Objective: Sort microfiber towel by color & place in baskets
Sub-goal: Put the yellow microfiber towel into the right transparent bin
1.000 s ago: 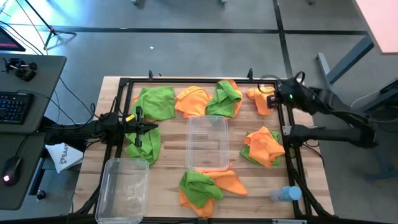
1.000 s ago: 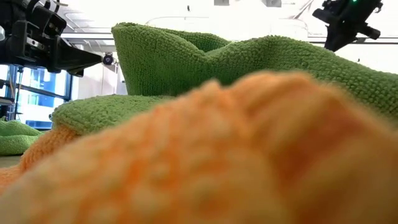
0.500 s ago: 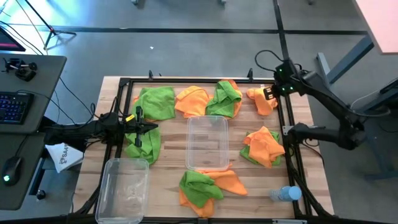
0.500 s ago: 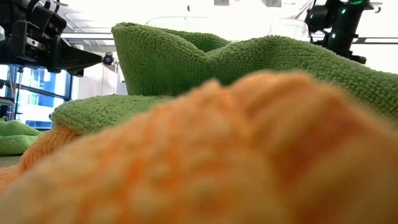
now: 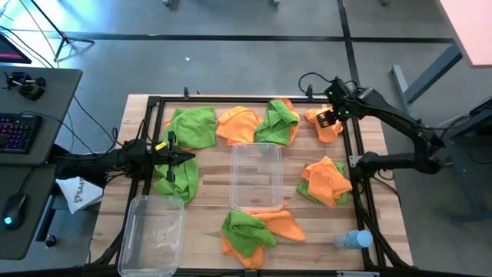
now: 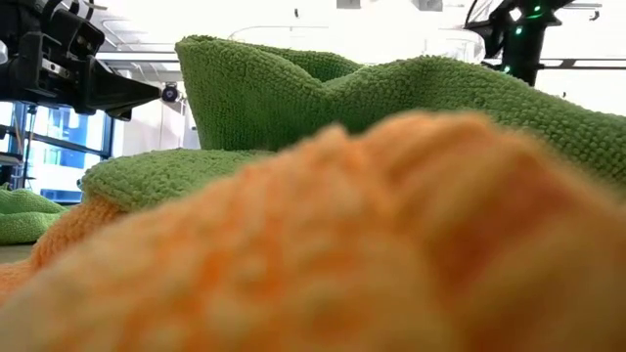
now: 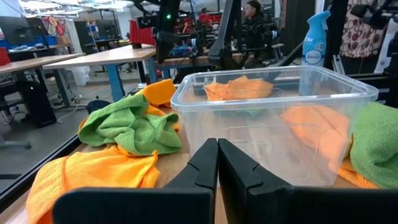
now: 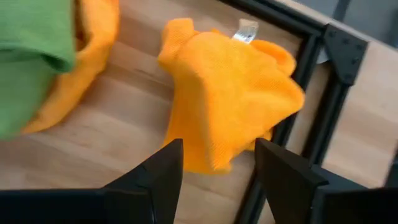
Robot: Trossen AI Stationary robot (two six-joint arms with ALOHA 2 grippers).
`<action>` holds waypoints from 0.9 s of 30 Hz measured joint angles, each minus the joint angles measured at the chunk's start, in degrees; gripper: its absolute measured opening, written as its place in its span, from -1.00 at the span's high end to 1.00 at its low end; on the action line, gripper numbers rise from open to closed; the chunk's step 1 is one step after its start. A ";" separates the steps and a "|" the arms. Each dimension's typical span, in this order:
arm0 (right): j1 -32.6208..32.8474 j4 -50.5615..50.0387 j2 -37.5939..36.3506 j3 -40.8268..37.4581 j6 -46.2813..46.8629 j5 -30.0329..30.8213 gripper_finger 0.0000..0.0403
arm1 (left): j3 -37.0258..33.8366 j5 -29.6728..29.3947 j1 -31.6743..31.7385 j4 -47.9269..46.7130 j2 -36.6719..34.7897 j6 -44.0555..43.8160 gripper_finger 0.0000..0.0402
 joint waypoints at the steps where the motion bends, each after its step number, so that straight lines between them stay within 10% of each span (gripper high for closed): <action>1: 0.56 0.17 1.05 0.00 0.00 1.00 0.03 | 0.00 0.00 0.00 0.00 0.00 0.01 1.00; 21: 1.39 0.04 22.61 -0.04 -5.36 10.54 0.05 | 0.02 0.00 0.00 0.01 0.00 0.01 1.00; 27: 1.33 0.18 25.17 -0.04 -7.58 10.53 0.39 | -0.01 0.00 0.00 0.00 0.00 -0.01 1.00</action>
